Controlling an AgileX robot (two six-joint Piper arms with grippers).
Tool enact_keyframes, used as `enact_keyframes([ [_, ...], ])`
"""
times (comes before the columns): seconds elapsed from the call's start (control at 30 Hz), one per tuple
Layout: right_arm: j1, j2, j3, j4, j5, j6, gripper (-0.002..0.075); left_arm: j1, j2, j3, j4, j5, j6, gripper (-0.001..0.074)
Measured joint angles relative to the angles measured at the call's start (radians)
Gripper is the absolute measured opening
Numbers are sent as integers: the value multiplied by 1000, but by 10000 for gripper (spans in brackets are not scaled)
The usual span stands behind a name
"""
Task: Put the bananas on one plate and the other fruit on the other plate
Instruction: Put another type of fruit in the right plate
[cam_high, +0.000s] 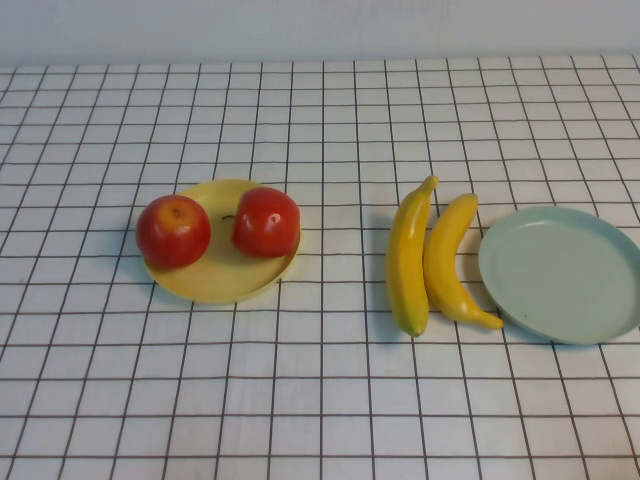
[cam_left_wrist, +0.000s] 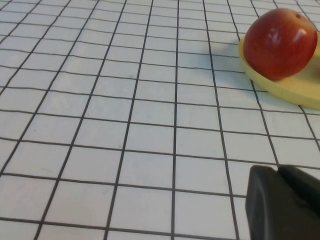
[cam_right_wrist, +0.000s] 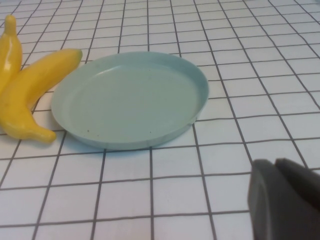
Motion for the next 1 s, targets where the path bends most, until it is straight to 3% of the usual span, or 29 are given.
enact_keyframes([
  [1.0, 0, 0, 0, 0, 0, 0, -16, 0, 0, 0, -49, 2, 2, 0],
])
